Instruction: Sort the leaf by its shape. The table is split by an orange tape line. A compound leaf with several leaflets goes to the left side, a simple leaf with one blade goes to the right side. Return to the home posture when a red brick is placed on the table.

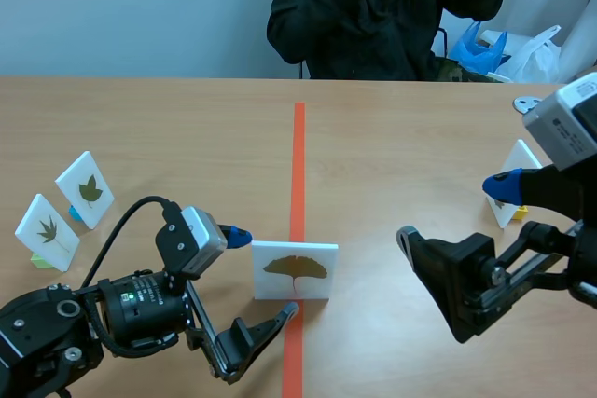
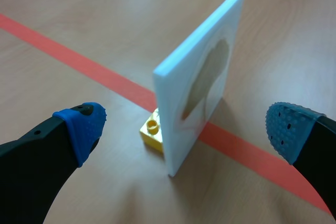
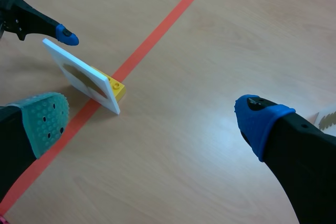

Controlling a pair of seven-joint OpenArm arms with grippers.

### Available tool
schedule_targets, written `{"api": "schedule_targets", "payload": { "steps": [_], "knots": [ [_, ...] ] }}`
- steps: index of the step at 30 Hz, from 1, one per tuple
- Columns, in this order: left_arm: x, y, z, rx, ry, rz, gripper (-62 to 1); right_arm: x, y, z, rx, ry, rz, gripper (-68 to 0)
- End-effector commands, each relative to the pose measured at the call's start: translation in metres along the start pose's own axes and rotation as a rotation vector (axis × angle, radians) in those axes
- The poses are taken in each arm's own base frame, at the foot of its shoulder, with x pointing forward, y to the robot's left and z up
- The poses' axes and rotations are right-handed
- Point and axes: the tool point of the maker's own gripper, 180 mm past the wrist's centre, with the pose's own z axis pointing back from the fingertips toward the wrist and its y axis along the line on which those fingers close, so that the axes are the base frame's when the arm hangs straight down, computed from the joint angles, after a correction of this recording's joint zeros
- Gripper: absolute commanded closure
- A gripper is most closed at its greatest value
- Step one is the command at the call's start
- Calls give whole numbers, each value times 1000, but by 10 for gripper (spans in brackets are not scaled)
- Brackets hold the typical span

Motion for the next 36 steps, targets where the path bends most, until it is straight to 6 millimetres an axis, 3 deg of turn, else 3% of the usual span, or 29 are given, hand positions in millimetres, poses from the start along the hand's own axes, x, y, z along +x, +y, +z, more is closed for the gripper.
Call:
{"api": "schedule_targets", "payload": {
  "steps": [1,13,14,18,22,27,29,36],
  "knots": [
    [14,1,-6,6,-55,-8,-623,7,-6,0,-14,-18,24,-679],
    [13,-3,-16,8,-52,-27,-623,7,-7,0,-16,-17,26,-679],
    [13,-3,-16,8,-52,-27,-588,7,-7,0,-16,-17,26,-679],
    [13,-3,-16,8,-52,-27,-347,7,-7,0,-16,-17,26,-679],
    [13,-3,-16,8,-51,-27,-250,7,-7,0,-16,-17,26,-679],
    [12,-2,-16,9,-44,-27,-62,7,-7,0,-16,-16,26,-679],
    [11,-2,-16,10,-44,-27,-30,6,-7,0,-16,-16,26,-679],
    [14,0,-8,21,-52,-10,-31,6,-7,0,-16,-13,26,-679]
  ]
}}
